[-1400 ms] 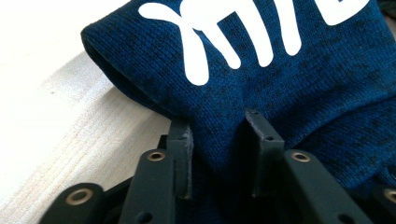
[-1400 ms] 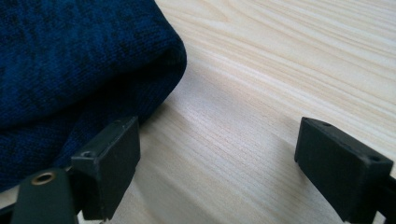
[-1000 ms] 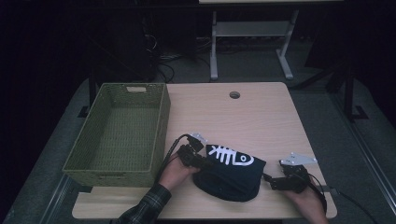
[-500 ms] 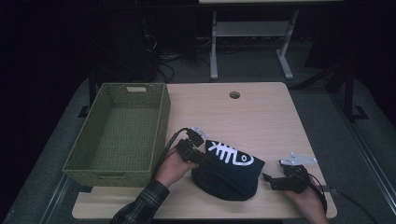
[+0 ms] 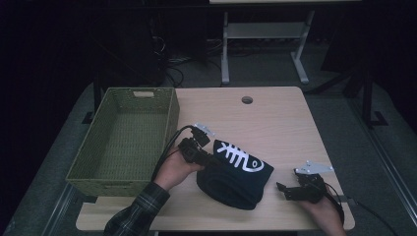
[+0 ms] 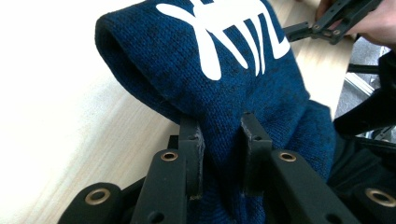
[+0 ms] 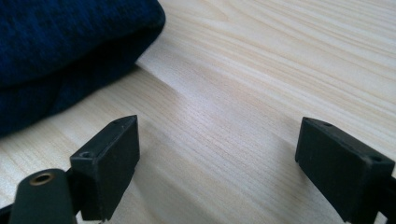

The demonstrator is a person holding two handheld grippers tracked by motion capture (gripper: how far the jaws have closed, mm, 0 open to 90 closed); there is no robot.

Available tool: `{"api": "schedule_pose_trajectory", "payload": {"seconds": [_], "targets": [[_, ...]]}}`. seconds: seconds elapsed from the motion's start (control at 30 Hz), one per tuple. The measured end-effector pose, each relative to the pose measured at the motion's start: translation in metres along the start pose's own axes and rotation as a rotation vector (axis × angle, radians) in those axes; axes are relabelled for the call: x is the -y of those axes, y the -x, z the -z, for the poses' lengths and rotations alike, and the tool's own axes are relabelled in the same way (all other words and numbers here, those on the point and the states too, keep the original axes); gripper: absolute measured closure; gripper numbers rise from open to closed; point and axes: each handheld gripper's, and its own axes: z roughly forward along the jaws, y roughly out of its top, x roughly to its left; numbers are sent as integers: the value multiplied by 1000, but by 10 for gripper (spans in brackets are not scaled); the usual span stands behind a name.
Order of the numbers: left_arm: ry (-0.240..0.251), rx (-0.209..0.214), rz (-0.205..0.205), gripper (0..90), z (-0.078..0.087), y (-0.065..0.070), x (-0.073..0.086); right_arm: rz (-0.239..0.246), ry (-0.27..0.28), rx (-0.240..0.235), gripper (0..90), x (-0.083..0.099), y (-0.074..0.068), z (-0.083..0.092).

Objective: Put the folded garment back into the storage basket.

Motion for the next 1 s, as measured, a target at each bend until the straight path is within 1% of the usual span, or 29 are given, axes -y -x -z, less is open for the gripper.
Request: {"api": "schedule_pose_trajectory", "payload": {"seconds": [0.1, 0.23, 0.37, 0.43, 0.57, 0.7, 0.9, 1.0], "targets": [[7, -1, -2, 750, 9, 1, -3, 0, 0, 0, 135, 0, 0, 0], [12, 11, -8, 750, 18, 1, -8, -1, 0, 0, 135, 0, 0, 0], [16, 5, -18, 750, 25, 3, -12, 0, 1, 0, 135, 0, 0, 0], [26, 5, -15, 750, 29, 3, -13, 0, 1, 0, 135, 0, 0, 0], [26, -7, -16, 750, 40, 2, -14, -1, 1, 0, 135, 0, 0, 0], [32, -12, -7, 750, 52, 2, -15, -1, 1, 0, 135, 0, 0, 0], [26, -36, -6, 749, 74, 0, -15, -1, 1, 0, 135, 0, 0, 0], [32, -47, -1, 749, 85, -1, -15, -1, 1, 0, 135, 0, 0, 0]]}}
